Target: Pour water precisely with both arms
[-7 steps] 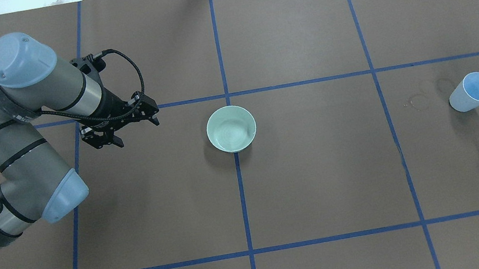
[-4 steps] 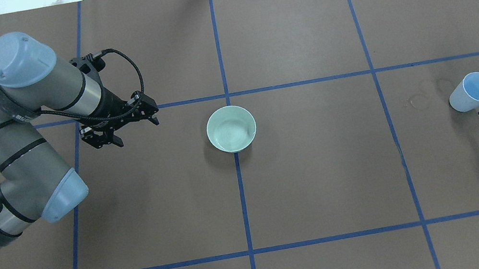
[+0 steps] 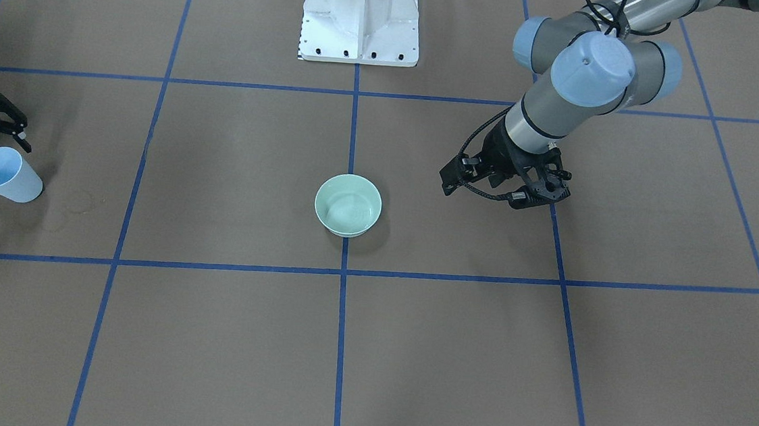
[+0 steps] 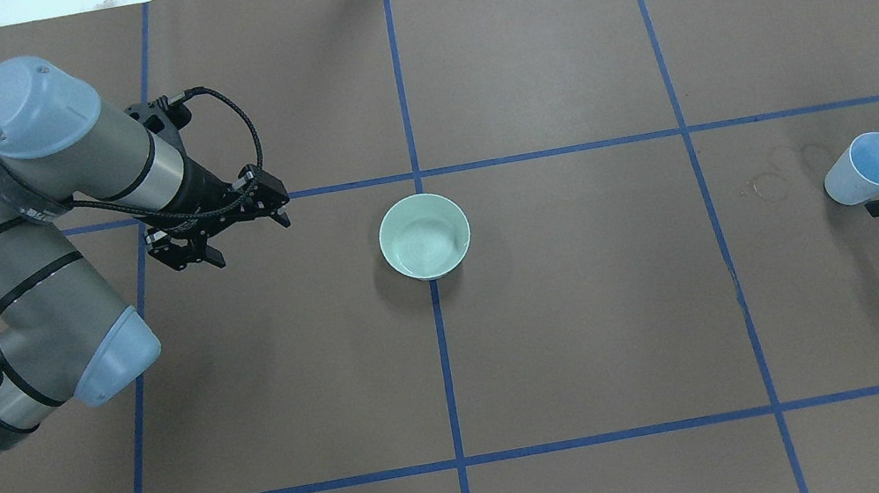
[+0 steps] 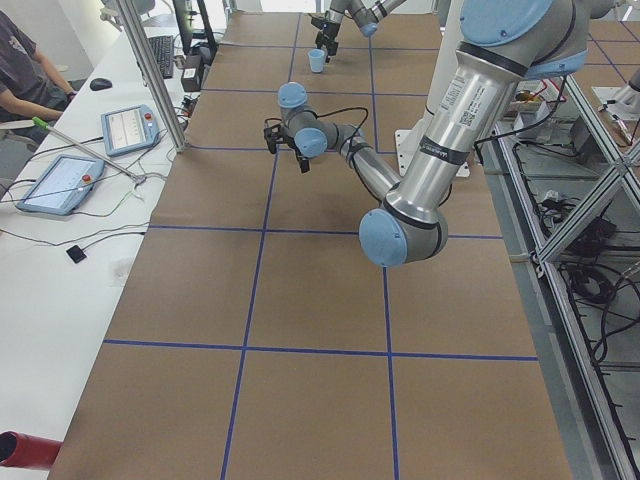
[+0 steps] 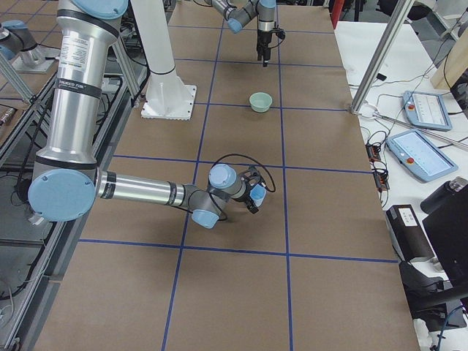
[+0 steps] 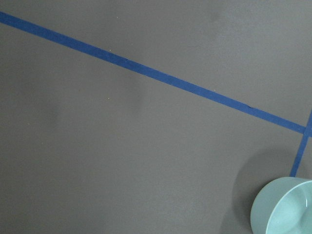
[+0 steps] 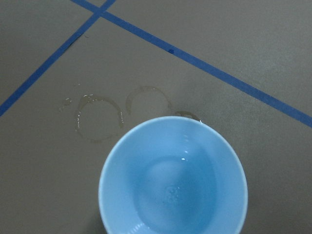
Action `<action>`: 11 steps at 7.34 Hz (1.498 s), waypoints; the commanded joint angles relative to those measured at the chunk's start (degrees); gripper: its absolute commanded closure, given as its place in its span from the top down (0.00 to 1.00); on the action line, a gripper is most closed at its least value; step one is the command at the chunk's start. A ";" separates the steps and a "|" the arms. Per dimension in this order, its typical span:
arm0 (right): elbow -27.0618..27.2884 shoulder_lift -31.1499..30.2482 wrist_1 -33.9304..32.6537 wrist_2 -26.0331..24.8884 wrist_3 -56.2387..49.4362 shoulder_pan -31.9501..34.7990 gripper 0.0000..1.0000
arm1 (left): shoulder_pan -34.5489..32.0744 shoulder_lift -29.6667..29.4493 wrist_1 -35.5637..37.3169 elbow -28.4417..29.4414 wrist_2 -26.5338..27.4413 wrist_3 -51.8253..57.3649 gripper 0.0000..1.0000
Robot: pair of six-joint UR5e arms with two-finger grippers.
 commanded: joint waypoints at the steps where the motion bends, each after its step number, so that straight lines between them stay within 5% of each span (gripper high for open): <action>1: -0.25 0.86 1.02 -0.22 0.97 -0.12 0.95 | -0.14 0.00 0.00 -0.28 -0.07 0.00 1.00; 11: -1.92 1.39 5.06 -3.92 1.15 -0.56 0.93 | -0.49 0.09 0.00 -0.46 -0.07 0.00 1.00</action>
